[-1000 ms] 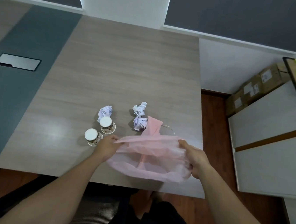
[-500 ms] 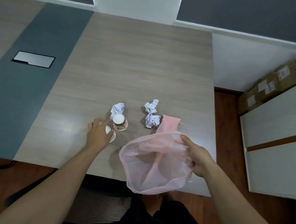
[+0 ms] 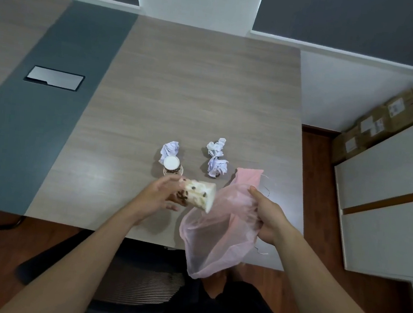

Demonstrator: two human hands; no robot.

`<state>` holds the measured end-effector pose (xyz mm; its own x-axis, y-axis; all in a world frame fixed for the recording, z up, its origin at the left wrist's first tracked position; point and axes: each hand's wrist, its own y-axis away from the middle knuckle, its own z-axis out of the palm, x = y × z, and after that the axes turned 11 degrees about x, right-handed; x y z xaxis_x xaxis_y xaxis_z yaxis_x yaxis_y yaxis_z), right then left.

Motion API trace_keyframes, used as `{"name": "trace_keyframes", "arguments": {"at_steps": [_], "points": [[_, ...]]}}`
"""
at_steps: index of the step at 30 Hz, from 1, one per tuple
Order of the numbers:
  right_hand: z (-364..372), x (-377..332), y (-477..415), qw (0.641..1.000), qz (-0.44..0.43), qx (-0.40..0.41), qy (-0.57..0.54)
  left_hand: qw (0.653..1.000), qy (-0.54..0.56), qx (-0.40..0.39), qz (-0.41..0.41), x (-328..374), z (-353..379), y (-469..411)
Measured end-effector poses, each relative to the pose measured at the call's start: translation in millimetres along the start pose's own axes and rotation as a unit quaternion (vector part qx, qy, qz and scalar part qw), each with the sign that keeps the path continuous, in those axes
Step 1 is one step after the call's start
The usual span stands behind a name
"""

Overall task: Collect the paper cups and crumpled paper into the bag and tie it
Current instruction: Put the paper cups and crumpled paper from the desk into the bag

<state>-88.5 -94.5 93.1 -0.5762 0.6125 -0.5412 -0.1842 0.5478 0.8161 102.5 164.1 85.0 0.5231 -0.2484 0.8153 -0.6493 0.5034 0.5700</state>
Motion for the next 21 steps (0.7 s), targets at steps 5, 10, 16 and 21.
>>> {"name": "trace_keyframes", "arguments": {"at_steps": [5, 10, 16, 21], "points": [[-1.8, -8.3, 15.1, 0.995, 0.034, -0.087, -0.047, 0.990, -0.078, -0.094, -0.076, -43.4, 50.6, -0.7], [-8.8, -13.3, 29.7, 0.988, 0.051, -0.106, -0.099, 0.988, -0.093, 0.060, -0.111, -74.9, 105.7, -14.8], [-27.3, -14.1, 10.8, 0.994, 0.051, -0.072, -0.057, 0.955, -0.272, 0.077, -0.090, -107.1, 117.1, -62.9], [-34.4, -17.4, -2.7, 0.994, 0.042, -0.035, -0.090, 0.906, -0.407, -0.016, -0.119, -32.0, 116.9, -60.8]]}}
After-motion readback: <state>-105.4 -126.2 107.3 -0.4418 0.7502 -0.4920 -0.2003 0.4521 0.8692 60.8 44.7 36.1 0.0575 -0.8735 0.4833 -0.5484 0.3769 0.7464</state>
